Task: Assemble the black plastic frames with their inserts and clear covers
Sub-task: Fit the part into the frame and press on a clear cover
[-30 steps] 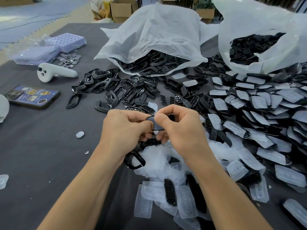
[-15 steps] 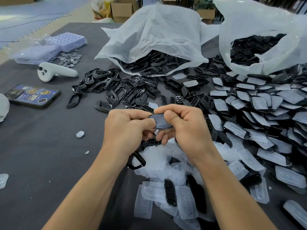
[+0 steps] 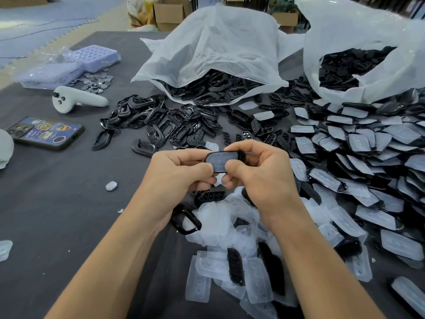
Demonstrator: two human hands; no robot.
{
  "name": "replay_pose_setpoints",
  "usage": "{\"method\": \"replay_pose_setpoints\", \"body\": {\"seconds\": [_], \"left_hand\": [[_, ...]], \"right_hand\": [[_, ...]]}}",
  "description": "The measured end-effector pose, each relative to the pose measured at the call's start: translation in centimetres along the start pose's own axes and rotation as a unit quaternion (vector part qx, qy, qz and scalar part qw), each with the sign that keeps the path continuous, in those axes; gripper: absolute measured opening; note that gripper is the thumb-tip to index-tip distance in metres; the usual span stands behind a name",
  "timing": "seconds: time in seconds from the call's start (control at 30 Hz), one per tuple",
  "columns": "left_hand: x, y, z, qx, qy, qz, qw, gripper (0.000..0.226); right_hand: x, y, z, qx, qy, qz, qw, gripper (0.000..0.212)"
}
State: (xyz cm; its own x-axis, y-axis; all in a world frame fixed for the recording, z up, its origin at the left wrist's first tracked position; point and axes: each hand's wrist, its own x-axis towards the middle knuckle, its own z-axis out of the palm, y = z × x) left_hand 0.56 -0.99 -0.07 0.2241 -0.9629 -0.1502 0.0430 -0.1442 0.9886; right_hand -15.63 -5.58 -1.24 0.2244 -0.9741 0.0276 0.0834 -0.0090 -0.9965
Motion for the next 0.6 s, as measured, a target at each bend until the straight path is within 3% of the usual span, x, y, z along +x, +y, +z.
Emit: {"method": "replay_pose_setpoints", "body": {"seconds": [0.17,0.3,0.6], "left_hand": [[-0.03,0.07,0.11,0.003,-0.023,-0.018,1.000,0.041],[0.08,0.02,0.39,0.003,0.003,-0.025,1.000,0.029],[0.21,-0.15,0.56,0.036,0.039,0.008,0.999,0.026]], "right_hand": [[0.08,-0.06,-0.23,-0.001,0.003,-0.001,1.000,0.029],[-0.04,-0.08,-0.24,-0.022,0.001,-0.005,1.000,0.028],[-0.22,-0.42,0.06,-0.017,-0.003,0.012,1.000,0.028]]}}
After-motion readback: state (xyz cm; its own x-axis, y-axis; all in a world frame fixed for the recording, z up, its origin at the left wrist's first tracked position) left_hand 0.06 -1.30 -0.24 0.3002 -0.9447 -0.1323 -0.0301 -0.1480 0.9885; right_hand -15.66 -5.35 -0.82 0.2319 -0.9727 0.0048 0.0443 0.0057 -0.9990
